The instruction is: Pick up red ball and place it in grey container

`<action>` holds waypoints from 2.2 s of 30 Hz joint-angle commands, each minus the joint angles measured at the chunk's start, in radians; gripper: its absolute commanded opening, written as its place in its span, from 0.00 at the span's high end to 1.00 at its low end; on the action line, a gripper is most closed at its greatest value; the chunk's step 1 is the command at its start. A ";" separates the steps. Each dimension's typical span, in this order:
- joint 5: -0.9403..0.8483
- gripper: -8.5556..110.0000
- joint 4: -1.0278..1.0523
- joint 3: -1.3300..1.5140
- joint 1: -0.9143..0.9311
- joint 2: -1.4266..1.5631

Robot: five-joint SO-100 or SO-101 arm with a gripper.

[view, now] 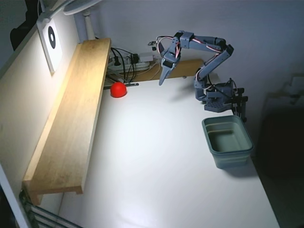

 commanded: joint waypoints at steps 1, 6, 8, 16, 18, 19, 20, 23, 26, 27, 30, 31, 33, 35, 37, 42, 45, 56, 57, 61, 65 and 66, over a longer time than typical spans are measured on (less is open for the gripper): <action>0.002 0.61 -0.070 0.076 0.000 0.048; 0.002 0.61 -0.183 0.203 0.000 0.062; 0.002 0.61 -0.226 0.247 0.000 0.062; 0.002 0.61 -0.398 0.392 0.000 0.035; 0.002 0.61 -0.400 0.392 0.000 0.034; 0.002 0.61 -0.411 0.392 0.000 0.035; 0.002 0.61 -0.429 0.392 0.000 0.035; 0.002 0.61 -0.477 0.392 0.000 0.035; 0.002 0.61 -0.525 0.392 0.000 0.035; 0.002 0.61 -0.537 0.392 0.000 0.035; 0.002 0.61 -0.585 0.392 0.000 0.035; 0.002 0.61 -0.603 0.392 0.000 0.035; 0.002 0.61 -0.633 0.392 0.000 0.035; 0.002 0.61 -0.669 0.392 0.000 0.035; 0.002 0.61 -0.699 0.392 0.000 0.035; 0.002 0.61 -0.832 0.392 0.000 0.035; 0.002 0.61 -0.730 0.400 0.000 0.032; 0.002 0.61 -1.155 0.594 0.000 -0.170; 0.002 0.61 -1.164 0.597 0.000 -0.177; 0.002 0.61 -1.172 0.600 0.000 -0.182; 0.002 0.61 -1.172 0.600 -0.001 -0.182; 0.002 0.61 -1.172 0.600 -0.003 -0.182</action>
